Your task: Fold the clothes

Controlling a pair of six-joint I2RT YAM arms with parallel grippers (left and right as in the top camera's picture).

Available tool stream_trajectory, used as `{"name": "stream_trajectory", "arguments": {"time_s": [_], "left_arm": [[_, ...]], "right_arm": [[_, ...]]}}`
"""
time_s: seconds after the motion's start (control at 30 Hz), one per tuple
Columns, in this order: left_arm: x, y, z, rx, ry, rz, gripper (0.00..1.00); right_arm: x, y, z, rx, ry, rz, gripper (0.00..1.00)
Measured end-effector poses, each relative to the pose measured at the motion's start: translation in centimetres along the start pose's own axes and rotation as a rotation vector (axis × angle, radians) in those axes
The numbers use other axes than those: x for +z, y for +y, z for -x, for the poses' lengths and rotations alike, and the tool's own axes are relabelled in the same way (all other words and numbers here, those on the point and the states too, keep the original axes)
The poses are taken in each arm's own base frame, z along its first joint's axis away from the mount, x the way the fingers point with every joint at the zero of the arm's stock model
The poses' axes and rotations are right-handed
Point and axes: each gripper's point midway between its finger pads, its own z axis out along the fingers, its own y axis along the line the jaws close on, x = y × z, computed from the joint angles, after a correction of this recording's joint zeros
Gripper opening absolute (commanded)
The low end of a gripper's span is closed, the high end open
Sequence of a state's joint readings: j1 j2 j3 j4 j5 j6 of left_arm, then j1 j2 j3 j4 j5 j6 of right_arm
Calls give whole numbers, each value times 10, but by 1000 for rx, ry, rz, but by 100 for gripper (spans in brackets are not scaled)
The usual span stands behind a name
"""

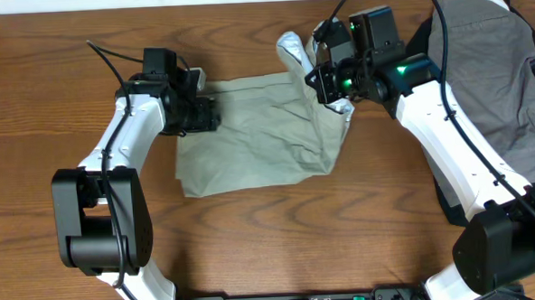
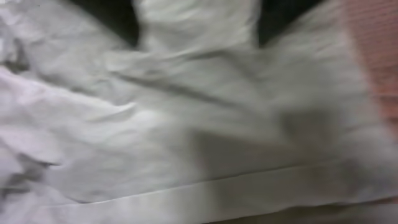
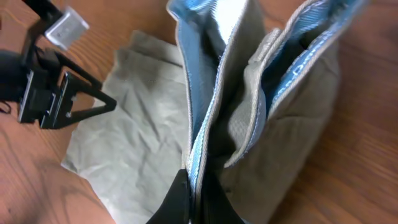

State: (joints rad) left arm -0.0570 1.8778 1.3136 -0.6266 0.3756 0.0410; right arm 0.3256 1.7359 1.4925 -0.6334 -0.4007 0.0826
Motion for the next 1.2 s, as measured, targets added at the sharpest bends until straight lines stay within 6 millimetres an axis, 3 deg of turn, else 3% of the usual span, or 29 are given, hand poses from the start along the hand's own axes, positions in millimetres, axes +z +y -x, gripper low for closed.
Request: {"name": "stream_trajectory", "arguments": {"time_s": [0.13,0.3,0.6,0.77,1.0,1.2], "left_arm": [[0,0,0,3,0,-2,6],[4,1,-6,4,13,-3,6],[6,8,-14,-26,43,1,6],[20,21,-23,-65,90,7,6],[14,59,-26,-164,87,29,6],[13,58,-29,-164,99,17,6]], "right_arm": [[-6,-6,3,28,-2,-11,1],[-26,-27,11,72,-4,-46,1],[-48,-74,2,144,15,-115,1],[-54,-87,-3,159,25,-132,1],[-60,-99,-8,171,35,-150,1],[-61,-99,-8,166,34,-151,1]]}}
